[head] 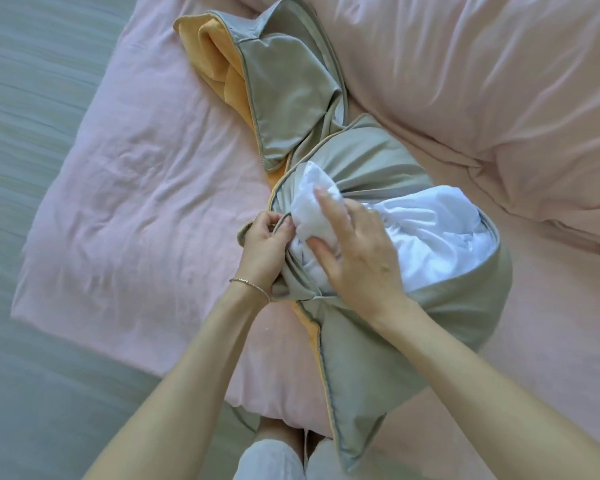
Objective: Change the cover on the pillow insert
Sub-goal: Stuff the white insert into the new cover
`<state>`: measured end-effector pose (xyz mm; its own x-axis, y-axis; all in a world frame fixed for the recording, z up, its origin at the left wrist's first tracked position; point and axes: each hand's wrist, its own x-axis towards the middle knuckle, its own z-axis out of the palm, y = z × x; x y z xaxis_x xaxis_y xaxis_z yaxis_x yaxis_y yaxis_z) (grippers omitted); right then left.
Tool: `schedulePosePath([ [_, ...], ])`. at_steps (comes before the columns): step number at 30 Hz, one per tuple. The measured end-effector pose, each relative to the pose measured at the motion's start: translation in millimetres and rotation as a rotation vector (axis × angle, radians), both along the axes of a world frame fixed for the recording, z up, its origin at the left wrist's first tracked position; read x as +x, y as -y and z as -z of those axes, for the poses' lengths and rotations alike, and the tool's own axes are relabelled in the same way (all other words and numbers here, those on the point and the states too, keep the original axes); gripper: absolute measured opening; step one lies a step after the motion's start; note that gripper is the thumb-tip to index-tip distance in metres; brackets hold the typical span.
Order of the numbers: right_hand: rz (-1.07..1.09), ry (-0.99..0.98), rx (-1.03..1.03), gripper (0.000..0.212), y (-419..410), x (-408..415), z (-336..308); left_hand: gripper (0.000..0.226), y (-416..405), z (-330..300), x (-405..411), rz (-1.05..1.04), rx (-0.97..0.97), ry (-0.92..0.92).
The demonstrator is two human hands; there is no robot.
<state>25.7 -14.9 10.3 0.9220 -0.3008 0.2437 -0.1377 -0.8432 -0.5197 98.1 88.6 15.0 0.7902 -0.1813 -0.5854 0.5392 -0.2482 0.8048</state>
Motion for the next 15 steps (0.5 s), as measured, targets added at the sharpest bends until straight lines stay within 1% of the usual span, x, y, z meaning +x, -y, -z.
schedulePosePath([
  [3,-0.129,0.033,-0.001,0.028,-21.0,10.2,14.7,0.018,-21.3,1.2,6.2,-0.019,0.097,0.091],
  [5,-0.174,0.013,-0.018,0.021,-37.0,17.8,19.1,0.022,-39.0,-0.1,11.5,-0.03,0.15,0.182],
  [7,-0.199,-0.008,-0.031,0.023,-53.3,26.3,21.6,0.024,-55.5,-1.2,17.6,0.007,0.195,0.258],
  [9,-0.246,-0.067,0.006,0.029,-67.6,36.3,25.2,0.024,-68.5,0.9,25.1,0.026,0.192,0.272],
  [13,-0.33,-0.219,0.064,0.03,-90.1,58.2,35.4,0.023,-90.0,11.9,41.4,-0.016,0.162,0.195],
  [15,-0.381,-0.343,0.106,0.028,-97.7,69.4,36.3,0.024,-98.7,17.3,46.6,-0.027,0.151,0.156],
])
